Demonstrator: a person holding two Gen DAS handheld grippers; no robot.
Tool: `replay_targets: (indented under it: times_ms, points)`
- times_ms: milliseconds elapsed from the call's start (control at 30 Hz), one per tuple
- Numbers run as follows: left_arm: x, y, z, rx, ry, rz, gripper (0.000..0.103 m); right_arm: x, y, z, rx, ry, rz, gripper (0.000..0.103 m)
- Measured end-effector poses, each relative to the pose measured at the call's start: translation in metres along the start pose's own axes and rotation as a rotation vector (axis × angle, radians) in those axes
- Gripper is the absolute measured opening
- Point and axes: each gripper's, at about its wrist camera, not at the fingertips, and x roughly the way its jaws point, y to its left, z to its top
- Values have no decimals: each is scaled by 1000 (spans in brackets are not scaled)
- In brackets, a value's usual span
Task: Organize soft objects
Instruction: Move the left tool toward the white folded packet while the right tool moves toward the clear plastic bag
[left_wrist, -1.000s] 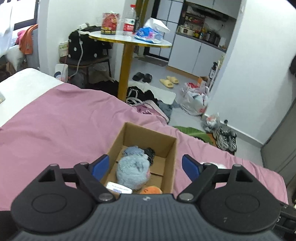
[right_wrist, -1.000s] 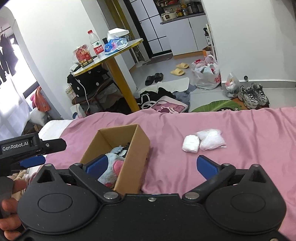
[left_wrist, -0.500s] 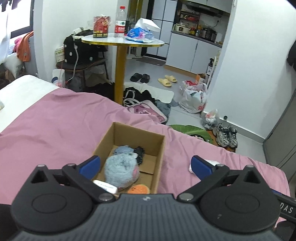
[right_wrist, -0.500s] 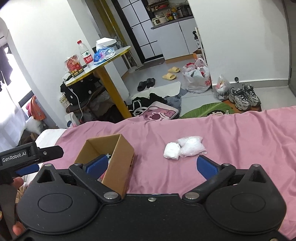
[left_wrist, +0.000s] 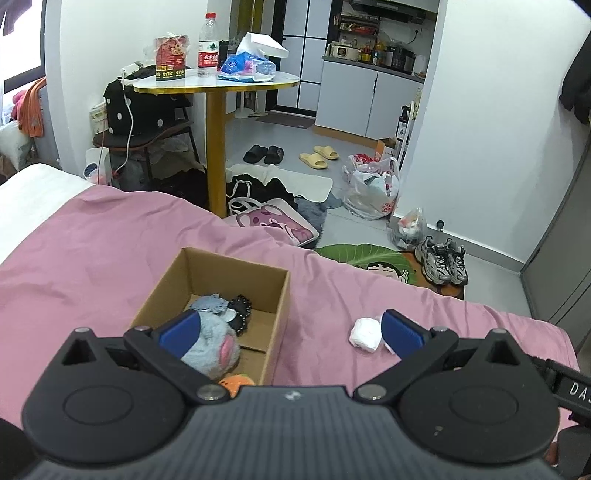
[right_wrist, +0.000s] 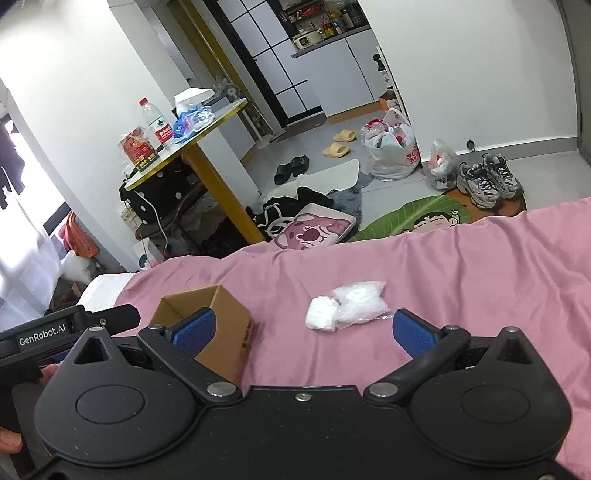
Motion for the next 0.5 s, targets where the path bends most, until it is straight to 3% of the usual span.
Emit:
replay_targets:
  times_ms: [500]
  points:
    - [47,-49,1,61,74,34,103,29,-57,11,107,24,12,103]
